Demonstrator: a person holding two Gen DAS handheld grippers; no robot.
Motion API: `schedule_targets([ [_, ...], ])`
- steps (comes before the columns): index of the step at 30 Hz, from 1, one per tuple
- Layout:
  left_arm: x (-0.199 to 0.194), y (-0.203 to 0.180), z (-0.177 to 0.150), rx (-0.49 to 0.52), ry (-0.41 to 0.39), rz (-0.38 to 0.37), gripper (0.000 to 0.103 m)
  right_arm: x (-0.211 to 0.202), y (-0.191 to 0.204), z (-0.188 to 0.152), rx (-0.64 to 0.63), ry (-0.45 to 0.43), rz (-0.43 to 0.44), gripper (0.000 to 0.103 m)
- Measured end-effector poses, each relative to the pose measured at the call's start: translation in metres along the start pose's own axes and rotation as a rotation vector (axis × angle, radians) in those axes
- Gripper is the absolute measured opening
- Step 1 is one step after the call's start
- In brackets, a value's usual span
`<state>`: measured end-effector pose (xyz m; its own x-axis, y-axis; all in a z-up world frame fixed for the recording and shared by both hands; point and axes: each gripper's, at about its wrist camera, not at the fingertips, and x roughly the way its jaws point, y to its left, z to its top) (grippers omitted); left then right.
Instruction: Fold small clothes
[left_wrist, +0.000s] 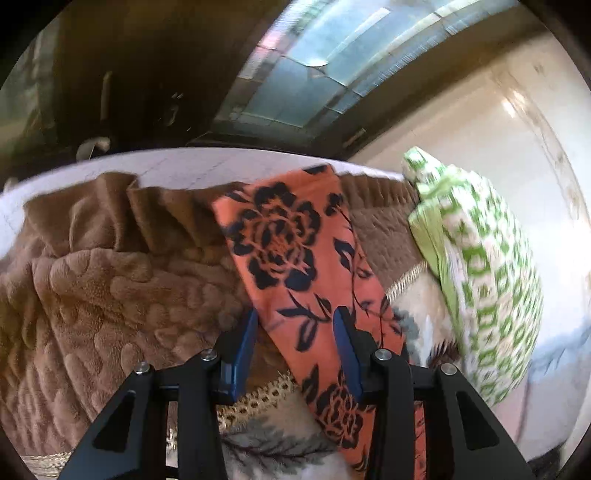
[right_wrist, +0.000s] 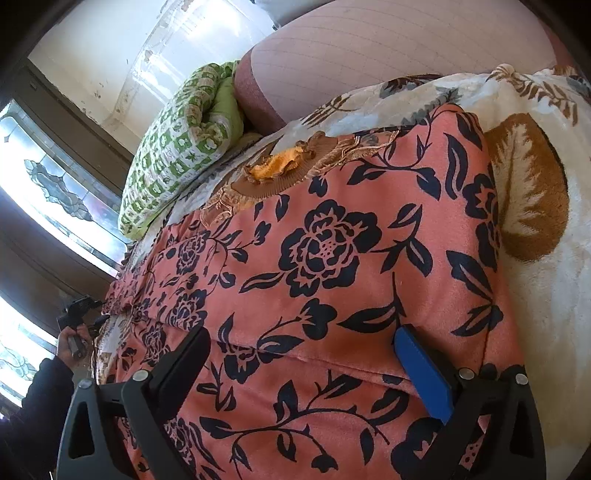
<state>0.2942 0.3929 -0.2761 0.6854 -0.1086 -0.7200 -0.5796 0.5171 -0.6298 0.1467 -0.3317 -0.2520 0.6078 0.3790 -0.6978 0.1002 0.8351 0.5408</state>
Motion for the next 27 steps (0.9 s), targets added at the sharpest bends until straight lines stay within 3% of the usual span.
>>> schedule_targets([
  [6,0.018,-0.009,0.011,-0.011,-0.059,0.006,0.042,0.001,0.003,-0.002,-0.02,-0.012,-0.007,0.102],
  [7,0.02,-0.01,0.012,-0.009,-0.069,0.01,0.037,0.001,0.003,-0.002,-0.023,-0.014,-0.007,0.102],
  [8,0.022,-0.012,0.013,-0.007,-0.076,0.013,0.021,0.002,0.003,-0.001,-0.025,-0.018,-0.006,0.102],
  [9,0.025,-0.012,0.013,-0.004,-0.07,0.015,0.013,0.002,0.003,-0.001,-0.025,-0.021,-0.005,0.102],
  [11,0.028,-0.014,0.011,0.012,-0.066,0.031,0.006,0.002,0.003,-0.002,-0.022,-0.027,0.0,0.102],
  [15,0.008,-0.04,-0.003,0.123,-0.13,-0.012,0.005,-0.002,-0.002,0.0,0.02,-0.041,0.008,0.094],
  [21,-0.031,-0.111,-0.035,0.315,-0.136,-0.079,0.004,-0.013,-0.014,0.009,0.152,-0.027,0.056,0.09],
  [27,-0.083,-0.198,-0.107,0.556,-0.105,-0.18,0.004,-0.037,-0.017,0.017,0.229,-0.05,0.113,0.09],
])
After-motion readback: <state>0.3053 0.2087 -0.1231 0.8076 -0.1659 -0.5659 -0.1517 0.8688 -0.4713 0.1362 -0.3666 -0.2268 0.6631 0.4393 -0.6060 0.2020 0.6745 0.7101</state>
